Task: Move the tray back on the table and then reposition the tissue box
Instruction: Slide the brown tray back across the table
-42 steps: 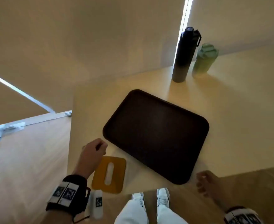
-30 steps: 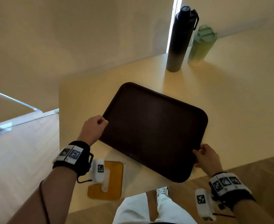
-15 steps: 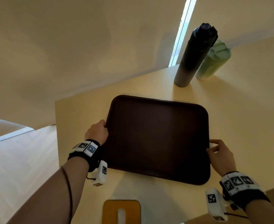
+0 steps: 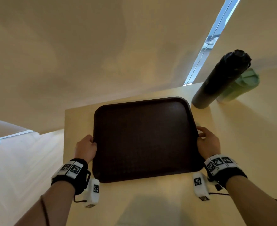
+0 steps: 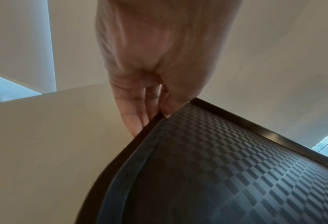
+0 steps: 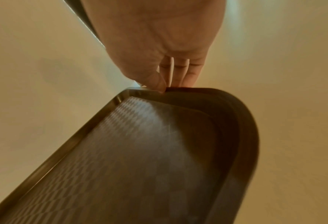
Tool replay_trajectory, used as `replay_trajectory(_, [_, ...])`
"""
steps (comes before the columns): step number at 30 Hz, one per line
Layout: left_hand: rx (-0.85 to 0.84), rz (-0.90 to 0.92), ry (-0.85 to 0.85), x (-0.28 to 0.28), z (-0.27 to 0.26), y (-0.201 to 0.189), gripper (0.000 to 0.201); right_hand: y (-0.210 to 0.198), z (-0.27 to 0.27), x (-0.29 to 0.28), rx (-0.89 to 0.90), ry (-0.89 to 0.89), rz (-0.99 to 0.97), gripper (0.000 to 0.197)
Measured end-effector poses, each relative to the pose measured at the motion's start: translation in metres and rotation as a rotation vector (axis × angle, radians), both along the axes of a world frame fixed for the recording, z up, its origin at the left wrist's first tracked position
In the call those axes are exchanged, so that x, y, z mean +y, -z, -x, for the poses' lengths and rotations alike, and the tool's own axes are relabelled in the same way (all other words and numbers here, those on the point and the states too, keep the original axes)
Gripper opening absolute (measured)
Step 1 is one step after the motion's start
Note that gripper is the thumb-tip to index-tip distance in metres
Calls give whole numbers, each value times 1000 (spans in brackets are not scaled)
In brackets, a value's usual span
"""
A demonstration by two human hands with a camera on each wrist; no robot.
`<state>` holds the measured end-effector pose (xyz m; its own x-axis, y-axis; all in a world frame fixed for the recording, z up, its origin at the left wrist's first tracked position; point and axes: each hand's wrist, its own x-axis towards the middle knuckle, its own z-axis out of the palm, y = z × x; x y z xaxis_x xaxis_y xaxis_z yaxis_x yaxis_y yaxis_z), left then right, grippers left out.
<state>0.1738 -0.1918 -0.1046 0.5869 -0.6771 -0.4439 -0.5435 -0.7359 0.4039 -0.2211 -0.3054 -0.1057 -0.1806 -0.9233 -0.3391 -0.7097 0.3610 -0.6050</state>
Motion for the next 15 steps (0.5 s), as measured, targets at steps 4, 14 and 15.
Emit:
replay_trajectory(4, [19, 27, -42, -9, 4, 1, 14, 4, -2, -25, 28, -18, 15, 52])
replay_trajectory(14, [14, 66, -66, -23, 14, 6, 11, 5, -2, -57, 69, -9, 20, 53])
replay_trajectory(15, [13, 67, -63, -24, 15, 6, 10, 5, -1, -59, 73, -9, 16, 53])
